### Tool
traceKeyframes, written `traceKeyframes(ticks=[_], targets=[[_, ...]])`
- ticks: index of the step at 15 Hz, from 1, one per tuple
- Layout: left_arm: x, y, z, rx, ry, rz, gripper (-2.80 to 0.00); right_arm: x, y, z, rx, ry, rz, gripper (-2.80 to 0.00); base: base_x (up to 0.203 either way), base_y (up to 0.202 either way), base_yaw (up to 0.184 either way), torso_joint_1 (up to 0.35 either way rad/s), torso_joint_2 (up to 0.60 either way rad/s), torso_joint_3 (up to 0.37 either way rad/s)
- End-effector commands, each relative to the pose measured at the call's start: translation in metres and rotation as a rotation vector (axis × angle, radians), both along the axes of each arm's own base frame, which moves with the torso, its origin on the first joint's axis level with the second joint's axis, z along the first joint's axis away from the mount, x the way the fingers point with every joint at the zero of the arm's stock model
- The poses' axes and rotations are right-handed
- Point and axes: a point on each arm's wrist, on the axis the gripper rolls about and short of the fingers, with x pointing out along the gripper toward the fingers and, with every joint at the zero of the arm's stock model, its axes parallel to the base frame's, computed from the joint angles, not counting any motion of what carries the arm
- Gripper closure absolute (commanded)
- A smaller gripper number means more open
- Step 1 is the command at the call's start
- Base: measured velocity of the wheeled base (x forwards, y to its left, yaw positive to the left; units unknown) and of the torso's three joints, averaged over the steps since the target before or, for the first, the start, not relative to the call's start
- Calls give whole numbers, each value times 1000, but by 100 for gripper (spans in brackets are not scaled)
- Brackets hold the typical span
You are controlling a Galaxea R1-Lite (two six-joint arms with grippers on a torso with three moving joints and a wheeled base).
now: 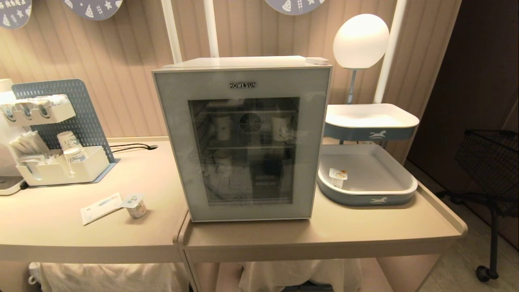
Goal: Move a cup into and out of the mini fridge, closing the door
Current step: Open the freezer door
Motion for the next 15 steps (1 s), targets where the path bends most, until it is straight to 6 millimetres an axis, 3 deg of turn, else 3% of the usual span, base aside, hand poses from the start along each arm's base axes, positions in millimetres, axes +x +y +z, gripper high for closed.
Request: traceKeyframes(ticks=[1,3,5,9,12,15], targets=[[111,-11,-9,-35,225,-123,0,0,0,0,0,1,1,0,0,0,0,0,0,0],[169,-16,-16,-93,216,-290,0,0,0,0,0,1,0,0,0,0,0,0,0,0],[197,-18,-23,-124,171,-415,0,0,0,0,0,1,1,0,0,0,0,0,0,0],[174,-19,-21,-147,138,-548,0,0,0,0,0,1,1,0,0,0,0,0,0,0],[182,-21,-51,-162,172,-619,0,0,0,0,0,1,1,0,0,0,0,0,0,0],[188,-22,-79,-137,93,-645,0,0,0,0,0,1,1,0,0,0,0,0,0,0]])
